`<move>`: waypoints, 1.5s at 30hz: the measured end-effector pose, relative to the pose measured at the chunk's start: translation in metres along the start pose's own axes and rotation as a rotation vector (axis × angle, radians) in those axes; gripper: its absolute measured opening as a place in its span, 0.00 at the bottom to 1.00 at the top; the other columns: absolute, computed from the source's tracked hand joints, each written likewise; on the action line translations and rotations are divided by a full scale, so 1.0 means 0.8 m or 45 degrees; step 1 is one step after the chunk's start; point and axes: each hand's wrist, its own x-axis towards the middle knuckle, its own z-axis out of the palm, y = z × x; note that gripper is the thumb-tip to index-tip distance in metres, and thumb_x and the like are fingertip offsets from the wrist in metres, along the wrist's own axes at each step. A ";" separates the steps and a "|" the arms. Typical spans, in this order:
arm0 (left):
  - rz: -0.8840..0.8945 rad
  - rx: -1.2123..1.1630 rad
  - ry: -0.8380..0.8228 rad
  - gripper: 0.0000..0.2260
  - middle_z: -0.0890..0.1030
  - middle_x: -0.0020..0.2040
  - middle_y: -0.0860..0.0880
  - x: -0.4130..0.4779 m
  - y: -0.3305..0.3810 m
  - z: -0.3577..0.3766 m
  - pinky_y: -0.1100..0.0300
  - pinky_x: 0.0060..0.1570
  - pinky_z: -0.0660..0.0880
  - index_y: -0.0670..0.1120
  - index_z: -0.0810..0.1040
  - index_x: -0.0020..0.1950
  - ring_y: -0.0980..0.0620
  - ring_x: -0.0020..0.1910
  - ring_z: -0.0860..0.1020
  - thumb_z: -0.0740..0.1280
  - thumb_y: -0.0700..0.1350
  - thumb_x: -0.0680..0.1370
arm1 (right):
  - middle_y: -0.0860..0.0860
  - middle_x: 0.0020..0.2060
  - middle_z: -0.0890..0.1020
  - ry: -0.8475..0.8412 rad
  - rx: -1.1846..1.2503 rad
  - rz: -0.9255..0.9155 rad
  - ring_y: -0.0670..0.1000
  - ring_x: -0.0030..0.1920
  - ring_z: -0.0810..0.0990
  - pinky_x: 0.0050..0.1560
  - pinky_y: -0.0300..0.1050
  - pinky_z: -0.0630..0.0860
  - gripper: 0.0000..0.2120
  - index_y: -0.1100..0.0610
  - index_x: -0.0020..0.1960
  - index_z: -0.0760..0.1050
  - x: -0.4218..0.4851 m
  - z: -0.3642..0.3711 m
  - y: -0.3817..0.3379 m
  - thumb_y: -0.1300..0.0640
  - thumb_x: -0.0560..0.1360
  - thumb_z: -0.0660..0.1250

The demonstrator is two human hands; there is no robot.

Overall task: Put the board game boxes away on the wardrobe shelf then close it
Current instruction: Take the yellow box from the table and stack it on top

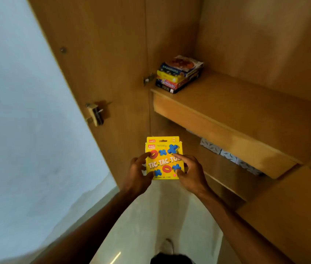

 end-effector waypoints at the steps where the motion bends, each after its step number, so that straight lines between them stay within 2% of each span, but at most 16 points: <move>1: 0.023 -0.004 -0.010 0.30 0.73 0.61 0.45 0.025 0.007 0.004 0.73 0.36 0.75 0.52 0.71 0.71 0.50 0.51 0.77 0.75 0.37 0.72 | 0.48 0.59 0.74 0.013 -0.003 -0.002 0.49 0.58 0.78 0.55 0.49 0.81 0.26 0.46 0.65 0.75 0.021 -0.007 0.004 0.66 0.72 0.70; 5: 0.099 -0.031 -0.060 0.29 0.72 0.61 0.46 0.143 0.046 0.029 0.74 0.35 0.74 0.52 0.72 0.71 0.51 0.51 0.77 0.74 0.37 0.72 | 0.46 0.60 0.75 0.123 0.016 0.009 0.46 0.58 0.78 0.55 0.48 0.81 0.26 0.45 0.65 0.75 0.124 -0.049 0.015 0.66 0.71 0.70; 13: 0.243 -0.032 -0.076 0.28 0.74 0.59 0.49 0.358 0.105 0.066 0.72 0.34 0.75 0.57 0.72 0.70 0.52 0.51 0.78 0.74 0.41 0.73 | 0.48 0.63 0.70 0.239 -0.026 -0.098 0.51 0.63 0.76 0.59 0.53 0.79 0.26 0.46 0.65 0.75 0.320 -0.110 0.034 0.66 0.71 0.68; 15: 0.292 -0.034 -0.055 0.27 0.75 0.58 0.49 0.416 0.119 0.070 0.69 0.36 0.76 0.56 0.73 0.69 0.51 0.50 0.79 0.74 0.40 0.72 | 0.49 0.63 0.70 0.279 -0.047 -0.135 0.50 0.63 0.76 0.59 0.52 0.79 0.25 0.48 0.64 0.76 0.377 -0.122 0.030 0.67 0.71 0.69; 17: 0.359 -0.045 -0.036 0.27 0.76 0.59 0.49 0.473 0.134 0.070 0.61 0.43 0.80 0.57 0.74 0.68 0.49 0.52 0.79 0.75 0.40 0.72 | 0.51 0.64 0.70 0.313 -0.070 -0.156 0.51 0.63 0.75 0.61 0.50 0.78 0.23 0.52 0.64 0.77 0.433 -0.131 0.025 0.69 0.71 0.69; 20: 0.467 -0.079 -0.052 0.26 0.77 0.60 0.51 0.557 0.160 0.069 0.71 0.41 0.77 0.60 0.75 0.64 0.53 0.50 0.78 0.73 0.36 0.73 | 0.55 0.65 0.70 0.361 -0.069 -0.171 0.51 0.63 0.75 0.60 0.41 0.77 0.22 0.55 0.62 0.78 0.516 -0.145 0.019 0.69 0.71 0.70; 23: 0.427 -0.105 -0.094 0.23 0.78 0.58 0.52 0.619 0.187 0.066 0.75 0.37 0.75 0.57 0.75 0.64 0.56 0.49 0.77 0.74 0.39 0.73 | 0.57 0.64 0.70 0.372 -0.072 -0.196 0.50 0.54 0.76 0.50 0.25 0.72 0.21 0.58 0.62 0.78 0.578 -0.159 0.016 0.69 0.70 0.72; 25: 0.430 -0.055 -0.156 0.25 0.76 0.56 0.55 0.658 0.200 0.064 0.79 0.40 0.72 0.48 0.76 0.66 0.59 0.50 0.76 0.77 0.41 0.71 | 0.56 0.63 0.70 0.377 -0.078 -0.174 0.49 0.49 0.75 0.46 0.23 0.69 0.19 0.58 0.61 0.79 0.619 -0.168 0.015 0.67 0.70 0.73; 27: 0.470 0.008 -0.245 0.29 0.76 0.58 0.54 0.692 0.206 0.061 0.81 0.45 0.70 0.44 0.75 0.67 0.56 0.55 0.76 0.79 0.41 0.68 | 0.54 0.63 0.71 0.376 -0.081 -0.153 0.48 0.46 0.76 0.46 0.26 0.70 0.17 0.58 0.59 0.80 0.648 -0.173 0.014 0.63 0.71 0.74; 28: 0.477 0.024 -0.279 0.30 0.76 0.59 0.53 0.708 0.206 0.059 0.80 0.46 0.71 0.44 0.75 0.67 0.54 0.57 0.76 0.80 0.41 0.67 | 0.54 0.63 0.72 0.371 -0.078 -0.153 0.48 0.46 0.77 0.47 0.28 0.70 0.16 0.57 0.58 0.81 0.660 -0.175 0.014 0.61 0.71 0.74; 30: 0.427 0.053 -0.281 0.29 0.74 0.60 0.52 0.736 0.205 0.056 0.75 0.45 0.75 0.46 0.76 0.67 0.52 0.58 0.76 0.79 0.43 0.68 | 0.54 0.63 0.73 0.338 -0.060 -0.174 0.49 0.54 0.78 0.52 0.30 0.72 0.15 0.58 0.57 0.81 0.681 -0.177 0.015 0.60 0.71 0.75; 33: 0.409 0.244 -0.021 0.22 0.72 0.59 0.49 0.770 0.192 0.053 0.59 0.55 0.76 0.48 0.81 0.60 0.50 0.58 0.74 0.79 0.50 0.68 | 0.54 0.64 0.72 0.272 -0.072 -0.234 0.46 0.62 0.73 0.52 0.21 0.67 0.14 0.58 0.57 0.82 0.701 -0.176 0.015 0.60 0.71 0.74; 34: 0.419 0.319 0.075 0.19 0.73 0.58 0.49 0.775 0.189 0.052 0.57 0.56 0.76 0.49 0.82 0.58 0.51 0.57 0.74 0.78 0.50 0.69 | 0.53 0.65 0.71 0.227 -0.090 -0.250 0.46 0.63 0.72 0.51 0.20 0.67 0.14 0.58 0.57 0.81 0.707 -0.173 0.013 0.59 0.72 0.74; 38: 0.484 0.471 0.283 0.12 0.76 0.55 0.47 0.783 0.183 0.051 0.52 0.54 0.77 0.49 0.83 0.57 0.47 0.54 0.76 0.71 0.40 0.75 | 0.52 0.67 0.66 0.057 -0.177 -0.318 0.48 0.69 0.67 0.61 0.32 0.69 0.16 0.57 0.63 0.78 0.727 -0.161 0.005 0.58 0.76 0.69; 41: 0.497 0.599 0.287 0.19 0.78 0.58 0.44 0.782 0.181 0.051 0.53 0.57 0.75 0.46 0.80 0.62 0.44 0.58 0.76 0.67 0.32 0.73 | 0.53 0.70 0.63 -0.005 -0.236 -0.333 0.49 0.71 0.64 0.64 0.34 0.67 0.18 0.58 0.66 0.75 0.741 -0.154 -0.002 0.62 0.76 0.67; 45: 0.372 0.654 0.206 0.29 0.70 0.70 0.44 0.775 0.176 0.050 0.52 0.66 0.71 0.50 0.70 0.73 0.43 0.70 0.68 0.69 0.35 0.73 | 0.53 0.72 0.61 -0.080 -0.215 -0.328 0.53 0.69 0.70 0.64 0.44 0.75 0.22 0.58 0.68 0.73 0.752 -0.147 -0.007 0.66 0.75 0.66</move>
